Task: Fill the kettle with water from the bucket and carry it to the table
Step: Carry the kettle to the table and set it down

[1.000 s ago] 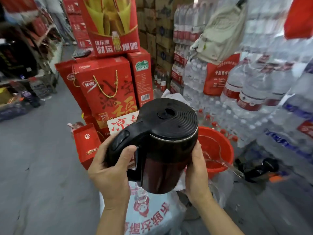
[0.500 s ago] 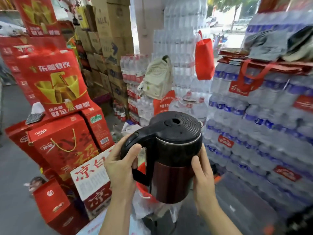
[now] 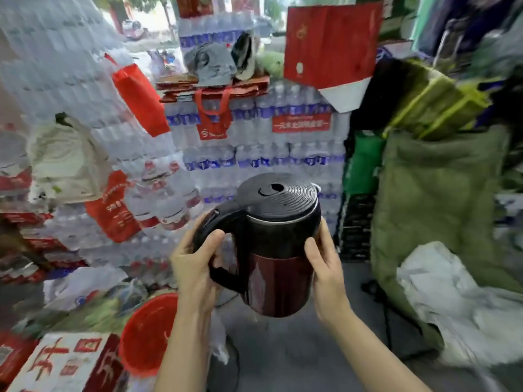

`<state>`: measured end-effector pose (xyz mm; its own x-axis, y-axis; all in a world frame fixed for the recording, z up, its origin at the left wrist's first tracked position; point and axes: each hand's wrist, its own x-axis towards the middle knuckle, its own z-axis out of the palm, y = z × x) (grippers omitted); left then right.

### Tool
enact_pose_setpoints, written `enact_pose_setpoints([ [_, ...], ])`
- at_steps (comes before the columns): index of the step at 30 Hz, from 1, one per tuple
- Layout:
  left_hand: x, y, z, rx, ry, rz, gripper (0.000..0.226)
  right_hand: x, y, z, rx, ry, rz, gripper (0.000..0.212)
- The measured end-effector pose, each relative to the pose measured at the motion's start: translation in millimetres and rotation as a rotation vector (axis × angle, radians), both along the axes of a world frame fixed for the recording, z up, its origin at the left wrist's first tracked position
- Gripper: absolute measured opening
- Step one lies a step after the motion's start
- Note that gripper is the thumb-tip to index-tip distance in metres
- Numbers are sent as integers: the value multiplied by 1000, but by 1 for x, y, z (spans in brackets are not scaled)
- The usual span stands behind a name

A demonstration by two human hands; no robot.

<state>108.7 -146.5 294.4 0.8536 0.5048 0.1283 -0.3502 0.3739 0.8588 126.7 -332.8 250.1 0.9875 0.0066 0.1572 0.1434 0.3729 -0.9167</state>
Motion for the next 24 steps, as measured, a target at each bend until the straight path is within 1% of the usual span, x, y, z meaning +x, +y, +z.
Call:
enact_pose_setpoints([
  [1, 8, -11, -2, -9, 1, -73, 72, -3, -13, -1, -8, 16, -59, 76],
  [3, 25, -39, -6, 4, 0, -209, 50, -10, -42, -3, -8, 40, -175, 71],
  [7, 51, -110, -13, -7, 30, -394, 36, -26, -108, -7, -82, 41, -398, 68],
  [8, 54, -130, -13, -10, 18, -448, 38, -32, -125, -6, -103, 33, -440, 68],
  [10, 58, -172, -12, -18, 9, -554, 51, -45, -160, -5, -118, 24, -529, 67],
  [13, 58, -236, -11, -34, 6, -702, 55, -66, -211, -1, -142, -16, -656, 67],
  [15, 55, -283, -9, -41, -5, -793, 58, -82, -252, -2, -164, -26, -745, 70],
  [16, 53, -307, -8, -38, -9, -829, 56, -90, -272, -2, -170, -30, -775, 70],
  [18, 47, -352, -6, -30, -17, -888, 40, -108, -312, 0, -203, -42, -823, 67],
  [20, 41, -395, -3, -38, -20, -934, 30, -126, -350, 1, -197, -35, -876, 60],
  [22, 37, -435, -2, -66, -35, -997, 29, -142, -387, 4, -204, -31, -958, 55],
  [24, 33, -473, 0, -95, -55, -1067, 38, -154, -422, 5, -241, -27, -1034, 49],
])
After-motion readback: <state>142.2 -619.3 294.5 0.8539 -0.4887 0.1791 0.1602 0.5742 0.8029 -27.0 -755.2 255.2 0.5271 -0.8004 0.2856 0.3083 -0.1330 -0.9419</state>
